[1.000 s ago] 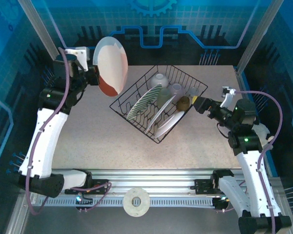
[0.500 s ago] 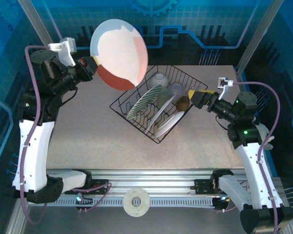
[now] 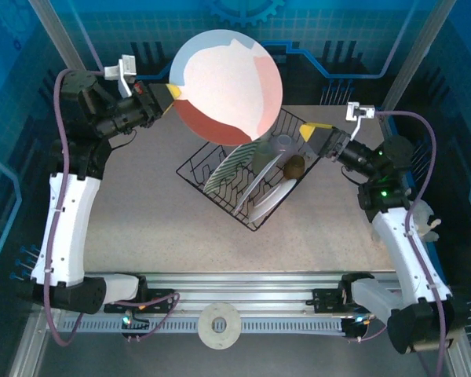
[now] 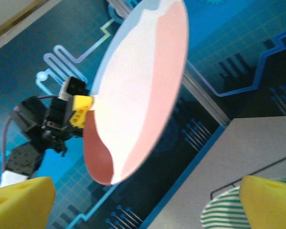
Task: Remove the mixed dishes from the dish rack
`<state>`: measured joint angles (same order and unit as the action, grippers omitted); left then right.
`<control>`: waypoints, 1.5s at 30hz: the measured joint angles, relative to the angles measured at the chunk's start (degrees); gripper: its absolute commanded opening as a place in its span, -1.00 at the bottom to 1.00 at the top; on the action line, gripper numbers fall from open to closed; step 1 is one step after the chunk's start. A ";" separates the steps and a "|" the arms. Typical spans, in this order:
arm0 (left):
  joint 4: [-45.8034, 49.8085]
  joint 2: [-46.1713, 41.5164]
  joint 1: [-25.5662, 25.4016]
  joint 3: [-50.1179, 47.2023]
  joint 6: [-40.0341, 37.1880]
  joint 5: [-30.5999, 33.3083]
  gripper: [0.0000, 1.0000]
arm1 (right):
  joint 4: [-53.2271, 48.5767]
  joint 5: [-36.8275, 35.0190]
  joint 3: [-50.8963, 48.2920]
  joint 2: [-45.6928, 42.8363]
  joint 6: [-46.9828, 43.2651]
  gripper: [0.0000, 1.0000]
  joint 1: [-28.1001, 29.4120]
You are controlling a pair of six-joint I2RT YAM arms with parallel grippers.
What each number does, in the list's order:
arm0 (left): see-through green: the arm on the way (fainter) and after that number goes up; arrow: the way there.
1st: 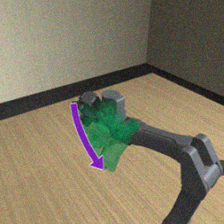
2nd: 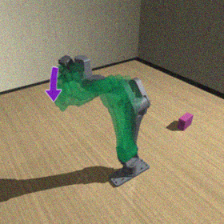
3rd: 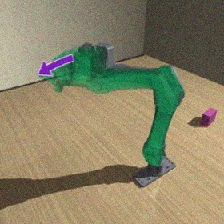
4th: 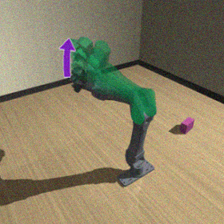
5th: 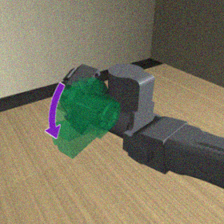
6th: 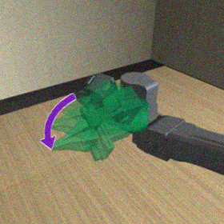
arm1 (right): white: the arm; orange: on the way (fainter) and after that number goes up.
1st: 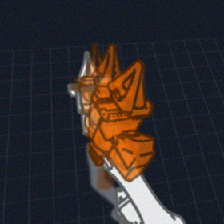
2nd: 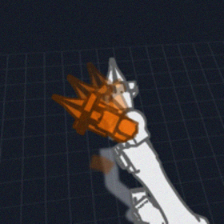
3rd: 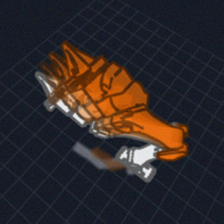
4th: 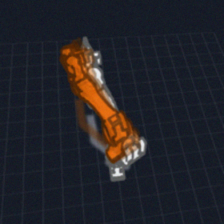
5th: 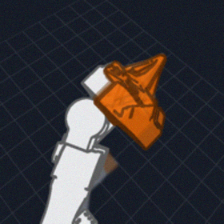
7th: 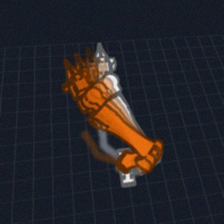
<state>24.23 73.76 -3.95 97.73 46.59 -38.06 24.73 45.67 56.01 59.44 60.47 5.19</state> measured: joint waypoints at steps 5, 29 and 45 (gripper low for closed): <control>-5.70 0.04 0.04 -4.15 3.56 -2.86 -1.00 | 1.29 -0.26 4.98 4.28 0.87 0.96 5.86; -15.08 -1.64 1.03 -13.35 12.76 -3.87 -1.00 | -8.85 -12.90 10.34 11.30 -1.90 0.60 11.19; -14.19 -3.32 0.35 -13.81 11.28 -4.61 -1.00 | -8.33 -13.68 10.29 10.75 -0.70 0.14 11.32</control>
<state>10.04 70.43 -3.60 83.92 57.87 -42.68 16.40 31.99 66.30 70.19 59.77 16.51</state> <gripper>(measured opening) 0.054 0.617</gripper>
